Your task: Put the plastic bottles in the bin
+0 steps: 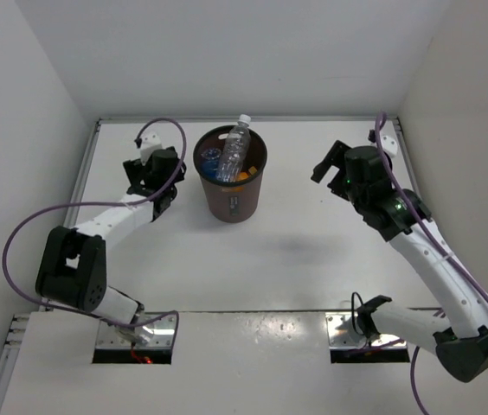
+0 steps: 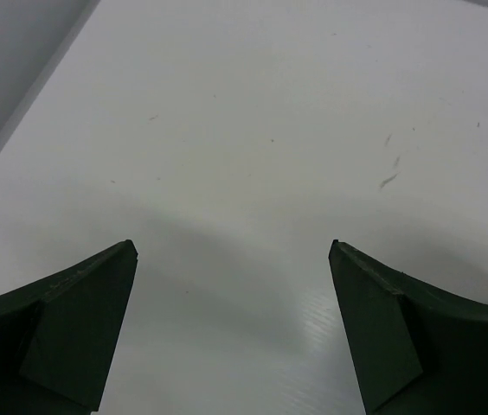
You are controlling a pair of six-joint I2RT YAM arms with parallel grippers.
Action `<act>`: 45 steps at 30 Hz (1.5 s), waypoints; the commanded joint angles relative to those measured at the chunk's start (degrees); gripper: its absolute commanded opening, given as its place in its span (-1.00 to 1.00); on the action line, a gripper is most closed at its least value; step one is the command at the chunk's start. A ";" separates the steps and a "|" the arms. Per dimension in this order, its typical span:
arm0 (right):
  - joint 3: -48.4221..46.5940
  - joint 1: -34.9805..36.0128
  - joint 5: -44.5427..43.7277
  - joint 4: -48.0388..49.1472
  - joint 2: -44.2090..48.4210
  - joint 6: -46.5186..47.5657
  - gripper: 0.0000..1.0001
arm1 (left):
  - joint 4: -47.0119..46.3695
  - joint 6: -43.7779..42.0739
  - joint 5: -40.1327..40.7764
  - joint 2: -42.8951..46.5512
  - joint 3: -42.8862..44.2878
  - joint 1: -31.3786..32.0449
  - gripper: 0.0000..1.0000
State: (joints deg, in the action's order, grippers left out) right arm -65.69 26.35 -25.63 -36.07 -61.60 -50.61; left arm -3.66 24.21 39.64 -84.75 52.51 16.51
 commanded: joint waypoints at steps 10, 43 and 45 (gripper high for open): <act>-0.05 -0.33 -2.94 -3.21 -2.64 -0.45 0.98 | -1.09 7.96 4.05 6.43 -5.04 0.36 1.00; 0.48 -0.86 -0.30 -1.45 -5.90 -1.16 0.98 | -0.38 7.16 -4.40 6.70 -7.42 -0.17 1.00; 0.48 -0.86 0.23 -1.45 -6.42 -1.69 0.98 | 0.23 8.39 -3.87 6.70 -7.95 -0.69 1.00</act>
State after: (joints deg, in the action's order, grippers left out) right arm -64.40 25.82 -25.04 -37.30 -67.40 -51.22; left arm -3.27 30.70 35.18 -78.04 43.70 16.38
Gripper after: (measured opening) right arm 0.993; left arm 1.000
